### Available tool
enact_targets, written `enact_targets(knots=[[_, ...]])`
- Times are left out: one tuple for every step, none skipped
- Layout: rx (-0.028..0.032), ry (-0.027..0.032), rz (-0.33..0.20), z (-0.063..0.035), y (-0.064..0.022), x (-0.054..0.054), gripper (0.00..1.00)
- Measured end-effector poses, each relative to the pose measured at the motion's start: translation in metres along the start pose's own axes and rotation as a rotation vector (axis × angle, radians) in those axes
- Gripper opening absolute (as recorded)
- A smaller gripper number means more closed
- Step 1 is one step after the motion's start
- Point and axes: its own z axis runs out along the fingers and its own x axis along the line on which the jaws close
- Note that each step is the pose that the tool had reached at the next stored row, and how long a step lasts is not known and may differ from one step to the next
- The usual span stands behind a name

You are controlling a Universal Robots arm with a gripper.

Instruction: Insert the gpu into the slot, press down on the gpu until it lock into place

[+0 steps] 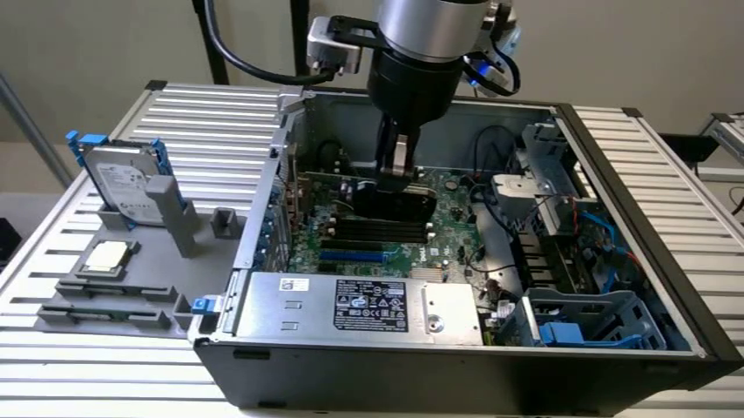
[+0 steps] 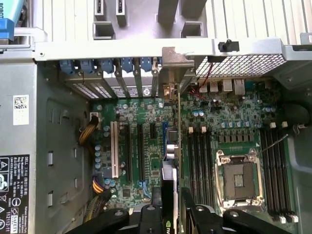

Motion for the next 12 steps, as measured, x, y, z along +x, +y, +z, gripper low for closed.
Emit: enact_targets(knots=[[0.0000, 0.0000, 0.000, 0.0018, 0.0000, 0.000, 0.26], [0.0000, 0.0000, 0.000, 0.0036, 0.0000, 0.000, 0.26], [0.0000, 0.0000, 0.000, 0.0055, 0.0000, 0.000, 0.26], [0.0001, 0.0000, 0.000, 0.0072, 0.0000, 0.001, 0.26], [0.0000, 0.0000, 0.000, 0.0091, 0.0000, 0.001, 0.26], [0.0001, 0.0000, 0.000, 0.0110, 0.0000, 0.001, 0.26], [0.0000, 0.0001, 0.000, 0.0127, 0.0000, 0.001, 0.26], [0.0000, 0.0001, 0.000, 0.0145, 0.0000, 0.001, 0.26], [0.0000, -0.0001, 0.000, 0.0164, 0.0000, 0.002, 0.26], [0.0000, -0.0001, 0.000, 0.0182, 0.0000, 0.002, 0.26], [0.0000, 0.0000, 0.000, 0.0200, 0.0000, 0.002, 0.26], [0.0001, -0.0001, 0.000, 0.0218, 0.0002, 0.002, 0.26]])
